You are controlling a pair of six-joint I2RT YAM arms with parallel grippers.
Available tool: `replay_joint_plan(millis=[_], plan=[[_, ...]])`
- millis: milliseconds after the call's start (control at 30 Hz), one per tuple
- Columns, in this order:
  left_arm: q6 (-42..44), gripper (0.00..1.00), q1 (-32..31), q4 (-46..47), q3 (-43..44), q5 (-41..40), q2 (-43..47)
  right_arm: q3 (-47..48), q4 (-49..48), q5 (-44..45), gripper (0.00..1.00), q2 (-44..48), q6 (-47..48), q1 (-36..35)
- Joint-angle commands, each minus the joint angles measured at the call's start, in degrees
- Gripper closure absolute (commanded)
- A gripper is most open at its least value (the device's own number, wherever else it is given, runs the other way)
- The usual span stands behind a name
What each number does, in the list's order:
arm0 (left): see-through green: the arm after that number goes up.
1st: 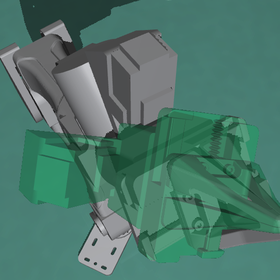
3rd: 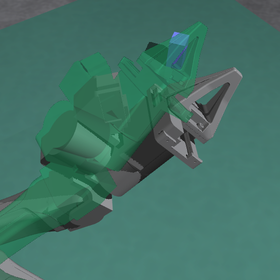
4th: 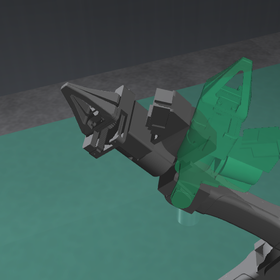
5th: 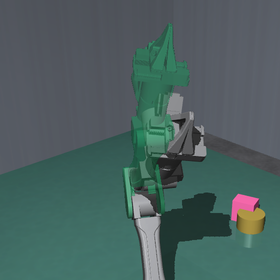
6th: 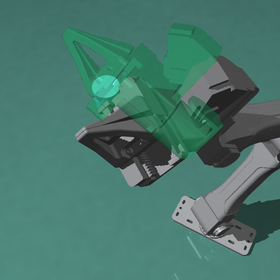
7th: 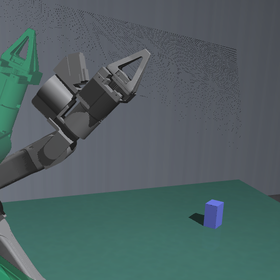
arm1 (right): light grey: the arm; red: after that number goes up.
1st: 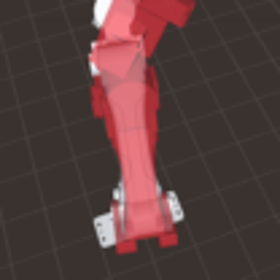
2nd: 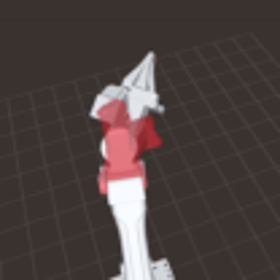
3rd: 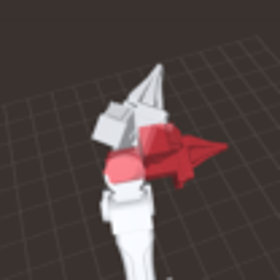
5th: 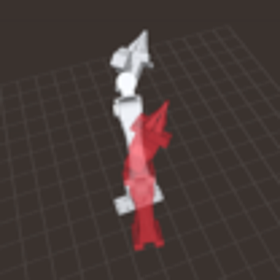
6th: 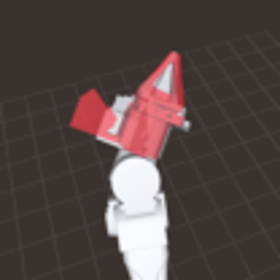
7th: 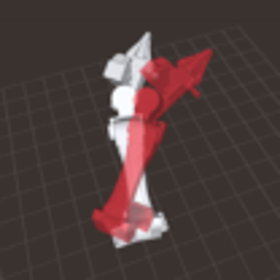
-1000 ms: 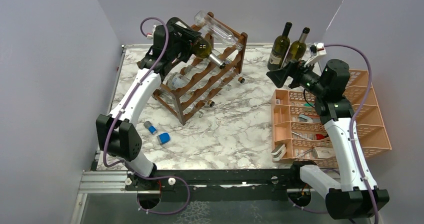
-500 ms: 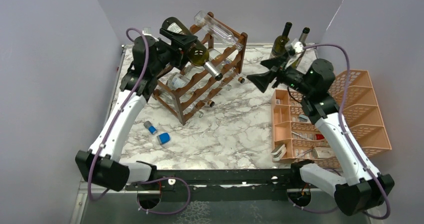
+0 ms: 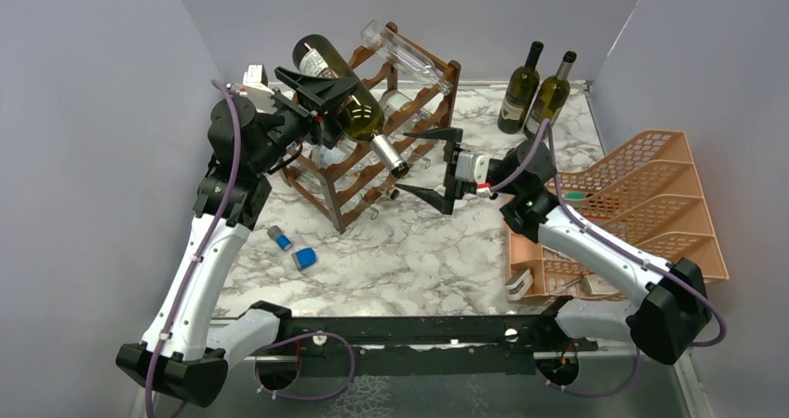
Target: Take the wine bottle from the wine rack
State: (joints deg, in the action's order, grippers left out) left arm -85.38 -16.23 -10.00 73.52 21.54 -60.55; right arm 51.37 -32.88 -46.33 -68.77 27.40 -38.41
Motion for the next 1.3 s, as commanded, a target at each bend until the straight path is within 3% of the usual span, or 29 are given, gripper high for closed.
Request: replay_joint_plan(millis=[0, 67, 233, 600, 867, 933, 1000, 1267], plan=[[-3.7, 0.74, 0.1, 3.8, -0.5, 1.5, 4.9, 2.1, -22.4, -6.0, 0.08, -3.2, 0.5, -0.6], [-4.3, 0.74, 0.1, 4.2, -0.9, 2.0, 5.0, 2.7, -29.7, -6.7, 0.11, -5.2, -2.7, -1.2], [-5.9, 0.74, 0.1, 5.9, -2.1, 2.8, 4.8, 6.0, -34.7, -6.3, 0.19, -7.7, -2.9, -4.1], [-7.8, 0.74, 0.1, 8.2, -4.4, 3.5, 4.6, 11.6, -36.1, -8.2, 0.33, -12.6, -1.8, -7.4], [-8.5, 0.74, 0.1, 8.4, -5.4, 3.7, 5.2, 13.3, -37.2, -6.3, 0.33, -15.3, -0.6, -8.9], [-8.5, 0.74, 0.1, 8.1, -5.4, 3.7, 5.4, 14.0, -37.3, -6.2, 0.38, -15.8, -0.4, -9.2], [-8.7, 0.74, 0.1, 8.0, -5.4, 3.6, 5.7, 14.6, -36.8, -6.6, 0.51, -16.1, -0.1, -9.2], [-9.2, 0.70, 0.1, 6.6, -5.6, 2.5, 7.1, 15.5, -39.4, -0.6, 0.75, -16.9, -1.4, -9.4]])
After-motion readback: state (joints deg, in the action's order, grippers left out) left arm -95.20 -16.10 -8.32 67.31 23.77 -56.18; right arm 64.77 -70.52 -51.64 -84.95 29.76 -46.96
